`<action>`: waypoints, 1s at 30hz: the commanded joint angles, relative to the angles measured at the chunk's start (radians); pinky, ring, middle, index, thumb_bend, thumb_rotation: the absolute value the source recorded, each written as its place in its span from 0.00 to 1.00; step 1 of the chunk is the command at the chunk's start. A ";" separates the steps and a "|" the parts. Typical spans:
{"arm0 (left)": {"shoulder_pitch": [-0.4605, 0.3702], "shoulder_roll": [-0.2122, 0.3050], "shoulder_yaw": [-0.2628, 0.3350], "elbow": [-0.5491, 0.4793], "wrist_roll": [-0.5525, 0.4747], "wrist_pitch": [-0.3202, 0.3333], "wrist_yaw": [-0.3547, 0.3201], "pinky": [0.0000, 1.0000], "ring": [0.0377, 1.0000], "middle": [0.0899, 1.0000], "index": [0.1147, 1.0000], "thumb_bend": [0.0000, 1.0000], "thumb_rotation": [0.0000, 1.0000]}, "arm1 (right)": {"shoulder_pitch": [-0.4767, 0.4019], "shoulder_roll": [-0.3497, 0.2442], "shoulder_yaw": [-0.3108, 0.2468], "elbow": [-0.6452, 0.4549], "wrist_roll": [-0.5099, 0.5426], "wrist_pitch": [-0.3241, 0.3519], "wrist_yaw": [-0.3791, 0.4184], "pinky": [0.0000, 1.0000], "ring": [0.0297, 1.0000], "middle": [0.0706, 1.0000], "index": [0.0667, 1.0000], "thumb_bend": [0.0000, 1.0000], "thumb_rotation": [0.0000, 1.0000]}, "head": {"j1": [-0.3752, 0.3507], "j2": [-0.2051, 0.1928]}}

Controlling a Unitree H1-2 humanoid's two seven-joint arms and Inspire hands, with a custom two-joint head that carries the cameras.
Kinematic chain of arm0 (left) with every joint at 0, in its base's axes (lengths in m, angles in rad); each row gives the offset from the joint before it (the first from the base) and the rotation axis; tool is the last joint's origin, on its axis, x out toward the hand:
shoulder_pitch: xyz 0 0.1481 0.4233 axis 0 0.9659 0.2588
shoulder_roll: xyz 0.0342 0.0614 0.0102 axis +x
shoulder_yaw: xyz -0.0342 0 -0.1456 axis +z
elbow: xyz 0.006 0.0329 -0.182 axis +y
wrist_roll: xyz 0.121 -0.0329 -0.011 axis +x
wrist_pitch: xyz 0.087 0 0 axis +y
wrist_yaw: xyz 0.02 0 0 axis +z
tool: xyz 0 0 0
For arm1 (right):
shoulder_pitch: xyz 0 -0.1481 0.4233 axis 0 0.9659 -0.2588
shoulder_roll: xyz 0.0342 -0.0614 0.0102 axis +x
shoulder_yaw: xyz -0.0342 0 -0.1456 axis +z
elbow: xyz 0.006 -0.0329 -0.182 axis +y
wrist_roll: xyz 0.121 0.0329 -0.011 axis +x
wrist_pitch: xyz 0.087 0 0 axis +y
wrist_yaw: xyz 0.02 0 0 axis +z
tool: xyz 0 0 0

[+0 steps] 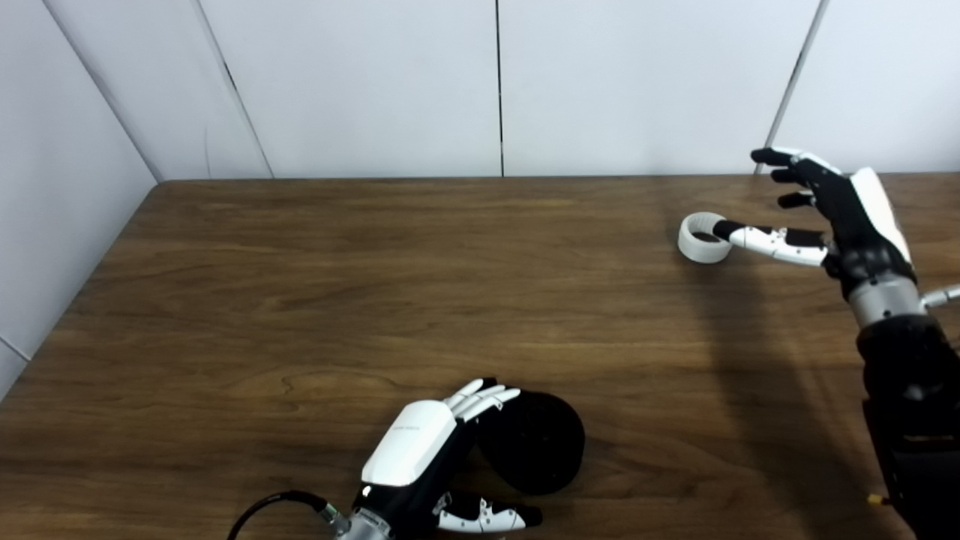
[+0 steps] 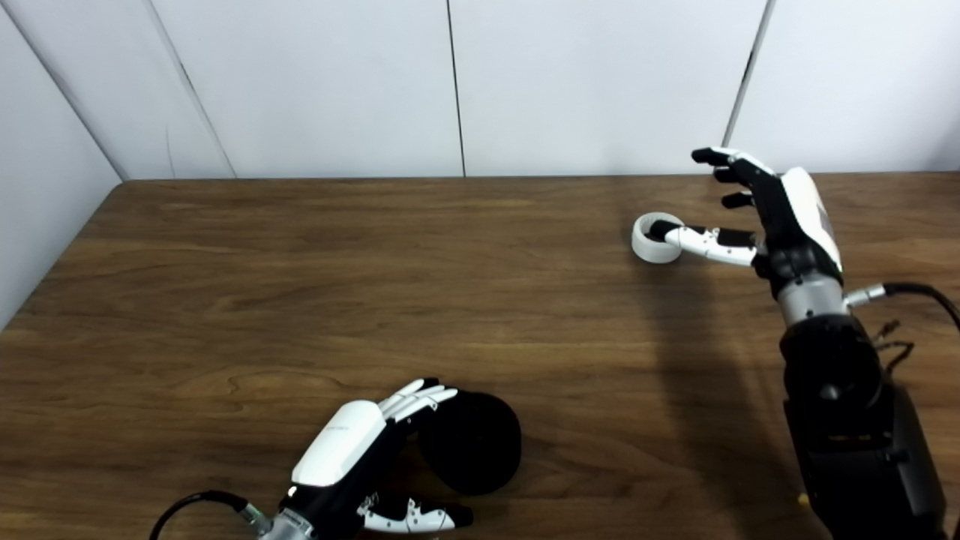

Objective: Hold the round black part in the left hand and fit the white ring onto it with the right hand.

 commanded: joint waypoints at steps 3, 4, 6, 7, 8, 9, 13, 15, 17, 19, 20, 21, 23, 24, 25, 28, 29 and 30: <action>0.008 0.011 0.006 0.039 0.010 0.012 -0.030 0.86 0.95 0.89 0.81 0.84 0.34 | -0.124 -0.044 0.000 0.073 -0.031 -0.040 0.002 0.68 0.83 0.84 0.73 0.84 0.27 | -0.009 -0.006; 0.007 0.011 0.007 0.041 0.011 0.011 -0.030 0.86 0.95 0.89 0.81 0.84 0.34 | -0.137 -0.046 0.011 0.091 -0.042 -0.038 0.004 0.69 0.84 0.84 0.73 0.84 0.27 | -0.009 -0.006; 0.006 0.010 0.009 0.044 0.012 0.005 -0.029 0.86 0.94 0.88 0.81 0.84 0.34 | -0.158 -0.053 0.033 0.127 -0.064 -0.042 0.011 0.73 0.85 0.85 0.73 0.84 0.28 | -0.015 -0.008; 0.006 0.010 0.010 0.044 0.012 0.003 -0.030 0.86 0.95 0.88 0.81 0.84 0.34 | -0.170 -0.056 0.046 0.149 -0.074 -0.046 0.016 0.74 0.86 0.85 0.73 0.84 0.29 | -0.015 -0.008; 0.006 0.009 0.011 0.044 0.011 0.002 -0.030 0.86 0.95 0.88 0.81 0.84 0.34 | -0.181 -0.058 0.057 0.175 -0.082 -0.056 0.019 0.74 0.86 0.85 0.73 0.85 0.31 | -0.015 -0.008; 0.005 0.009 0.012 0.046 0.010 0.000 -0.030 0.86 0.95 0.88 0.81 0.84 0.34 | -0.189 -0.059 0.065 0.194 -0.086 -0.065 0.019 0.74 0.87 0.85 0.73 0.85 0.32 | -0.019 -0.012; 0.002 0.006 0.012 0.051 0.013 -0.004 -0.028 0.86 0.94 0.88 0.81 0.84 0.34 | -0.224 -0.053 0.089 0.298 -0.088 -0.110 0.015 0.72 0.85 0.85 0.73 0.88 0.31 | -0.019 -0.017; 0.001 0.005 0.012 0.050 0.012 -0.004 -0.030 0.86 0.95 0.88 0.81 0.84 0.34 | -0.241 -0.051 0.098 0.355 -0.089 -0.129 0.012 0.70 0.85 0.85 0.73 0.88 0.31 | -0.021 -0.014; 0.001 0.005 0.012 0.048 0.012 -0.003 -0.032 0.86 0.95 0.89 0.82 0.84 0.34 | -0.255 -0.048 0.104 0.403 -0.090 -0.144 0.008 0.69 0.85 0.85 0.72 0.89 0.30 | -0.021 -0.014; 0.000 0.004 0.014 0.049 0.009 -0.005 -0.031 0.86 0.95 0.88 0.82 0.84 0.33 | -0.270 -0.046 0.108 0.452 -0.089 -0.160 0.004 0.67 0.84 0.85 0.72 0.89 0.29 | -0.021 -0.014; 0.000 0.003 0.014 0.049 0.007 -0.005 -0.031 0.86 0.95 0.88 0.82 0.84 0.32 | -0.275 -0.044 0.109 0.474 -0.088 -0.165 0.004 0.67 0.84 0.85 0.72 0.89 0.29 | -0.021 -0.014; 0.000 0.003 0.015 0.050 0.005 -0.006 -0.031 0.86 0.95 0.88 0.82 0.84 0.32 | -0.281 -0.043 0.113 0.496 -0.088 -0.170 0.005 0.68 0.85 0.86 0.72 0.89 0.29 | -0.020 -0.016; -0.002 0.004 0.016 0.051 0.004 -0.008 -0.030 0.86 0.95 0.88 0.82 0.84 0.32 | -0.291 -0.043 0.124 0.533 -0.094 -0.177 0.011 0.68 0.86 0.86 0.73 0.88 0.29 | -0.018 -0.014; -0.002 0.004 0.016 0.052 0.003 -0.010 -0.029 0.86 0.95 0.88 0.82 0.84 0.32 | -0.295 -0.042 0.131 0.549 -0.097 -0.177 0.015 0.68 0.86 0.87 0.73 0.88 0.30 | -0.018 -0.014; -0.002 0.004 0.017 0.052 0.003 -0.011 -0.027 0.86 0.95 0.88 0.82 0.84 0.32 | -0.300 -0.041 0.137 0.564 -0.100 -0.178 0.016 0.69 0.87 0.87 0.74 0.88 0.30 | -0.018 -0.014; -0.002 0.002 0.017 0.045 0.006 -0.005 -0.032 0.86 0.95 0.88 0.82 0.84 0.32 | -0.313 -0.037 0.155 0.603 -0.106 -0.182 0.015 0.70 0.87 0.87 0.74 0.89 0.29 | -0.014 -0.014; -0.001 0.002 0.017 0.043 0.006 -0.003 -0.035 0.86 0.95 0.88 0.82 0.84 0.32 | -0.317 -0.035 0.160 0.615 -0.108 -0.185 0.013 0.70 0.87 0.87 0.74 0.89 0.29 | -0.014 -0.014; -0.001 0.002 0.017 0.042 0.005 -0.002 -0.036 0.86 0.95 0.88 0.82 0.84 0.32 | -0.322 -0.034 0.167 0.624 -0.112 -0.183 0.014 0.70 0.87 0.87 0.74 0.89 0.29 | -0.014 -0.014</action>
